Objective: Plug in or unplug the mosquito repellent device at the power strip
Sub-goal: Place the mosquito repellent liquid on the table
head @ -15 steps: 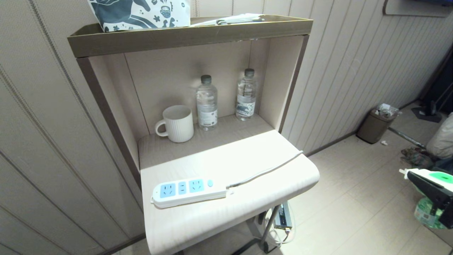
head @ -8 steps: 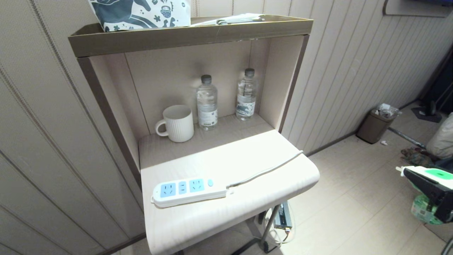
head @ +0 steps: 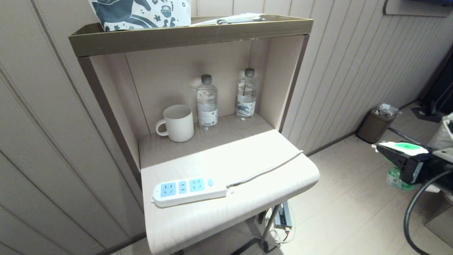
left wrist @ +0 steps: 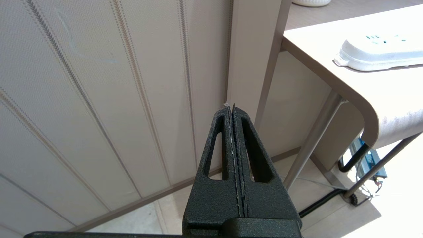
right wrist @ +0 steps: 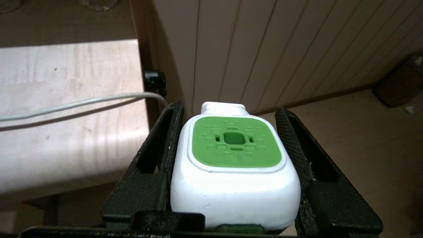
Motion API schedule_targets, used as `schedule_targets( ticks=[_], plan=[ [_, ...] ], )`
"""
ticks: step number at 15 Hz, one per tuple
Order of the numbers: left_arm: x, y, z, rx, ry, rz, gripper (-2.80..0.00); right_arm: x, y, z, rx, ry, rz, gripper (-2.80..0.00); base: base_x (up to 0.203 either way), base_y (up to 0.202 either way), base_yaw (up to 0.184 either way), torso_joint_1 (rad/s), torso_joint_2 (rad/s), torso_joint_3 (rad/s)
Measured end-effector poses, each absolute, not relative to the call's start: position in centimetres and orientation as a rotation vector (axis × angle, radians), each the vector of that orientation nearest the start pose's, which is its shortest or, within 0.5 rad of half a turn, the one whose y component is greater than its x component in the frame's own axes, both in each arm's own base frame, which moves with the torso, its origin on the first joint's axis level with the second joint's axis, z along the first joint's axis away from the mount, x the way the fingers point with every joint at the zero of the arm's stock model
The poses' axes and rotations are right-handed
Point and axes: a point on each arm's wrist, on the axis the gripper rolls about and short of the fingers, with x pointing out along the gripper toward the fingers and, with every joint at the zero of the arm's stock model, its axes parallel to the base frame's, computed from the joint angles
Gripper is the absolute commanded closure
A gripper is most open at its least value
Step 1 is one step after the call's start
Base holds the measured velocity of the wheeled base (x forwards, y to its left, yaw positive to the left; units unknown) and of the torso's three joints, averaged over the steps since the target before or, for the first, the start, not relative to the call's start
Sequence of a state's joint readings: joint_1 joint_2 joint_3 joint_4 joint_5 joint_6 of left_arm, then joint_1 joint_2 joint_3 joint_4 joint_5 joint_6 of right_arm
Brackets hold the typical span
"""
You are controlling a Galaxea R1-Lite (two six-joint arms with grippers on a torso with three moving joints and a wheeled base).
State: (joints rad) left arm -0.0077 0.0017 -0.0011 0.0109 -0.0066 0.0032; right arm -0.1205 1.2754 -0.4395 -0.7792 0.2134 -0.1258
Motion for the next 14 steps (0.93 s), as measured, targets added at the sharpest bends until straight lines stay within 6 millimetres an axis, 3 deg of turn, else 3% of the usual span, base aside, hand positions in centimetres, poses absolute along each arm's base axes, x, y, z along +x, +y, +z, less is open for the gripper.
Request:
schedule_targets(
  ticks=[4, 7, 14],
  plan=[
    [-2.3, 0.0, 7.5, 0.003, 0.012, -0.016, 0.0, 23.9, 1.1, 20.3, -0.172, -0.093, -0.046, 0.0, 0.0, 0.0, 0.0, 0.0, 0.0, 0.0],
    [-2.3, 0.0, 7.5, 0.004, 0.012, -0.015, 0.0, 26.6, 3.9, 19.8, -0.142, -0.189, -0.131, 0.0, 0.0, 0.0, 0.0, 0.0, 0.0, 0.0],
    [-2.3, 0.0, 7.5, 0.003, 0.011, -0.015, 0.0, 28.3, 10.2, 18.2, -0.116, -0.172, -0.094, 0.0, 0.0, 0.0, 0.0, 0.0, 0.0, 0.0]
  ],
)
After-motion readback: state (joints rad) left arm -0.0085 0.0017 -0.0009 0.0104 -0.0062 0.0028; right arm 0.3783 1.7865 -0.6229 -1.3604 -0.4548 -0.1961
